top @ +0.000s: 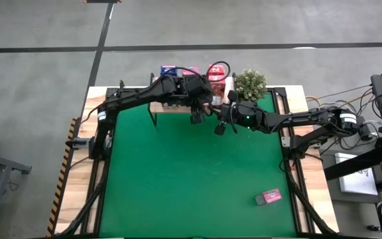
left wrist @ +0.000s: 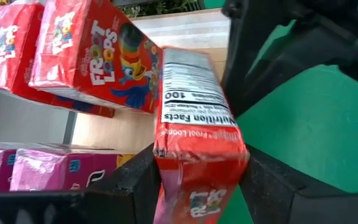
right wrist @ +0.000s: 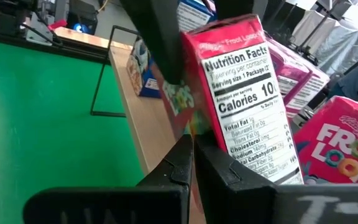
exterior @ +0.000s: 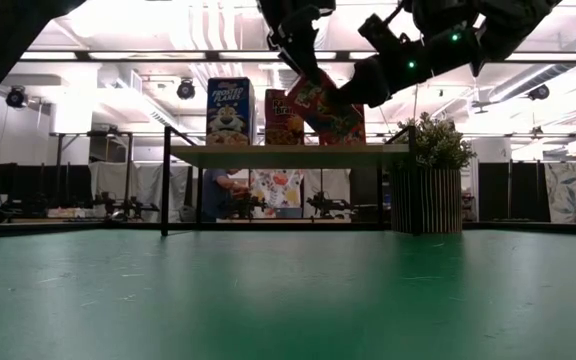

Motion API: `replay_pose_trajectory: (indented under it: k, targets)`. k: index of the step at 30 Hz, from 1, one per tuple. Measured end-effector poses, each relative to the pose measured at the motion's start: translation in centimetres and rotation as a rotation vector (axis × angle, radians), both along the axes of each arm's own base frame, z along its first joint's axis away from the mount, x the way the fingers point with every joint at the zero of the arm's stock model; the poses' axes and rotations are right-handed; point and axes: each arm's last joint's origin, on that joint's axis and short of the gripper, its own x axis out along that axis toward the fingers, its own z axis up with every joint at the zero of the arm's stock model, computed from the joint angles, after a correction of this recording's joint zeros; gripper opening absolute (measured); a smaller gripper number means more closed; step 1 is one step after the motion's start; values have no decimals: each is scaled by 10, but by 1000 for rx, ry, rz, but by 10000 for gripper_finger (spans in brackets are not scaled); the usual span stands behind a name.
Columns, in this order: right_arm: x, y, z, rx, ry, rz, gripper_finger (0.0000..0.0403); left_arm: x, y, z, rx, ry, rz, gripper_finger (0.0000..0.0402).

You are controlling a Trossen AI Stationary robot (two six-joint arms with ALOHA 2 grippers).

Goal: Stack cereal on shelf
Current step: Put the red cereal box on the shelf aligned with the red cereal boxes

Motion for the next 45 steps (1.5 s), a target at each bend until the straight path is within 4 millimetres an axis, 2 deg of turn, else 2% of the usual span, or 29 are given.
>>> replay_pose_trajectory:
  k: [9, 36, 45]
  targets:
    - [0, 0, 0, -2, -3, -8, 9, 3, 0, 1, 0, -27, -6, 210]
    - [0, 0, 1, -1, -2, -3, 9, 3, 6, 6, 43, -46, -30, 214]
    - [0, 0, 0, -2, 5, -18, 9, 2, 7, 9, 84, -35, -68, 232]
